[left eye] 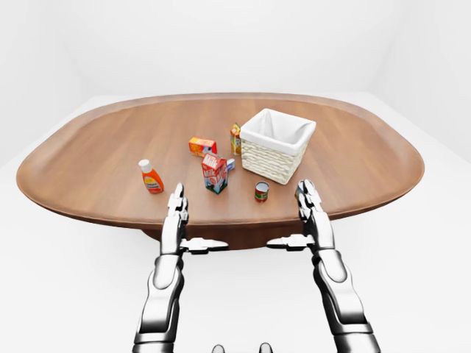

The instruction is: Pick up the tomato sauce, and put it in the basket.

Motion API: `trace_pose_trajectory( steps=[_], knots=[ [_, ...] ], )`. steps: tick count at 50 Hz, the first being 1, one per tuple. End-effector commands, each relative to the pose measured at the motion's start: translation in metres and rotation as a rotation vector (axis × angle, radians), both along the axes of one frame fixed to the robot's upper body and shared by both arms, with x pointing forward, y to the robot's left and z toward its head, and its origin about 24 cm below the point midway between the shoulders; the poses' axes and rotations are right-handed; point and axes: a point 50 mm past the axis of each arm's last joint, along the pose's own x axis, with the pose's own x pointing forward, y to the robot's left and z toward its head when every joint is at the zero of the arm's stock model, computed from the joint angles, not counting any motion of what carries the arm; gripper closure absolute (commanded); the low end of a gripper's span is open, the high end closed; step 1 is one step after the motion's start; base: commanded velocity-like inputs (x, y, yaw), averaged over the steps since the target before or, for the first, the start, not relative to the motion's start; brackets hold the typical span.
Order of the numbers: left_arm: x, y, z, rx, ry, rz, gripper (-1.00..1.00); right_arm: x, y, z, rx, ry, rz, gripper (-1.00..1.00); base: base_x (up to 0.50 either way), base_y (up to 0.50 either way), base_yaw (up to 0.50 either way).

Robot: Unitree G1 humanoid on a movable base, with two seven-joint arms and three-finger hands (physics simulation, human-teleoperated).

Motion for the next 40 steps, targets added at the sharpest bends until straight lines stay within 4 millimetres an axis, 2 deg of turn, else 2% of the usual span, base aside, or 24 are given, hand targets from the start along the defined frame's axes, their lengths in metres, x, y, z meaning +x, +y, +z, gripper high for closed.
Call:
trace_pose_trajectory(
  steps=[1, 10, 25, 40],
  knots=[
    [-0.002, 0.006, 0.0, 0.001, 0.002, -0.006, -1.0, 0.001, -0.007, -0.001, 0.005, -0.003, -0.002, -1.0, 0.0, 0.0, 0.0],
    [-0.001, 0.006, 0.002, 0.007, 0.001, -0.009, -1.0, 0.001, -0.007, -0.002, 0.003, 0.001, -0.003, -1.0, 0.0, 0.0, 0.0],
    [-0.003, 0.006, 0.016, 0.015, -0.015, -0.011, -1.0, -0.001, -0.007, 0.004, 0.006, -0.006, -0.001, -1.0, 0.0, 0.0, 0.0],
    [-0.007, 0.006, 0.041, 0.027, -0.123, -0.019, -1.0, -0.003, -0.009, 0.026, 0.019, -0.058, -0.005, -1.0, 0.0, 0.0, 0.0]
  ],
)
